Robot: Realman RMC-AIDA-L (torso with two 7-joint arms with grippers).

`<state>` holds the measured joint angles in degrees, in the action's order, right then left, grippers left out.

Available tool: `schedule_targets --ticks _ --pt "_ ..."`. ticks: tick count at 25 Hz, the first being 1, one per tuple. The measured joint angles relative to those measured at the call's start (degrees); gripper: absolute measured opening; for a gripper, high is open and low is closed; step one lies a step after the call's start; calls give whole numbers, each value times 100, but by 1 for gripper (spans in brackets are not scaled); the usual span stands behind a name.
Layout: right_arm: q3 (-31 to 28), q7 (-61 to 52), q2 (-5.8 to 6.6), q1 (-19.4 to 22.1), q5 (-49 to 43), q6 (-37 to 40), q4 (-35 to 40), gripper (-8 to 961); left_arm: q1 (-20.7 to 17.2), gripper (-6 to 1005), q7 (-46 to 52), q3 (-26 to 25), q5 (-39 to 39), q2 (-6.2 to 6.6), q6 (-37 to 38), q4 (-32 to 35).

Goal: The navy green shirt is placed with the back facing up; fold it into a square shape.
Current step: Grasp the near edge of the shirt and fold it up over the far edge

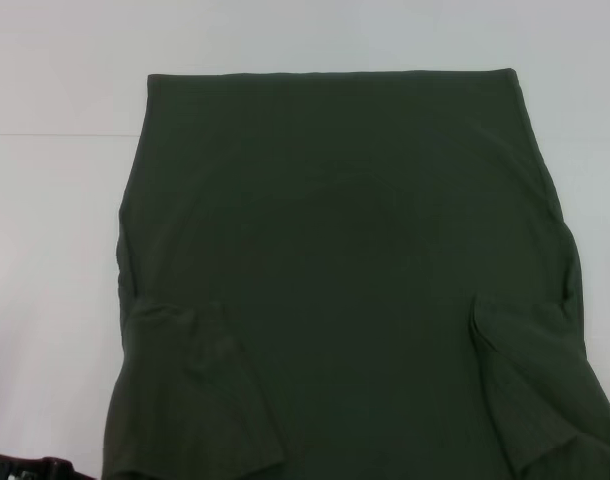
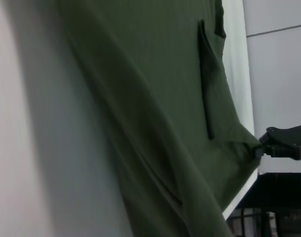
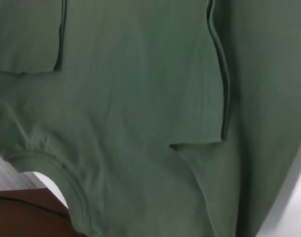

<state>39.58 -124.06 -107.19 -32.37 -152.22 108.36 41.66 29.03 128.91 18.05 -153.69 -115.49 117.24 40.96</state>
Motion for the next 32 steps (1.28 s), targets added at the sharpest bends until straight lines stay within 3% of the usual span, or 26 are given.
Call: schedule_targets --ticks 8,16,23,28,32 --pt "-210 8 -33 -12 31 -60 -37 1 222 34 386 -60 292 84 -12 -81" --pt "-1189 -74 -27 4 50 -7 -89 0 529 34 884 -122 905 242 -287 -137" --pt "-2427 -432 56 -43 200 -455 -383 1 835 33 1197 -141 1402 358 -1506 -340" --pt "-2583 -629 52 -18 1003 -1035 -679 1 882 34 1037 -130 1954 369 -2388 -491" --pt "-2588 -672 -24 -12 1706 -1590 -981 0 883 33 885 -116 2327 325 -2978 -654"
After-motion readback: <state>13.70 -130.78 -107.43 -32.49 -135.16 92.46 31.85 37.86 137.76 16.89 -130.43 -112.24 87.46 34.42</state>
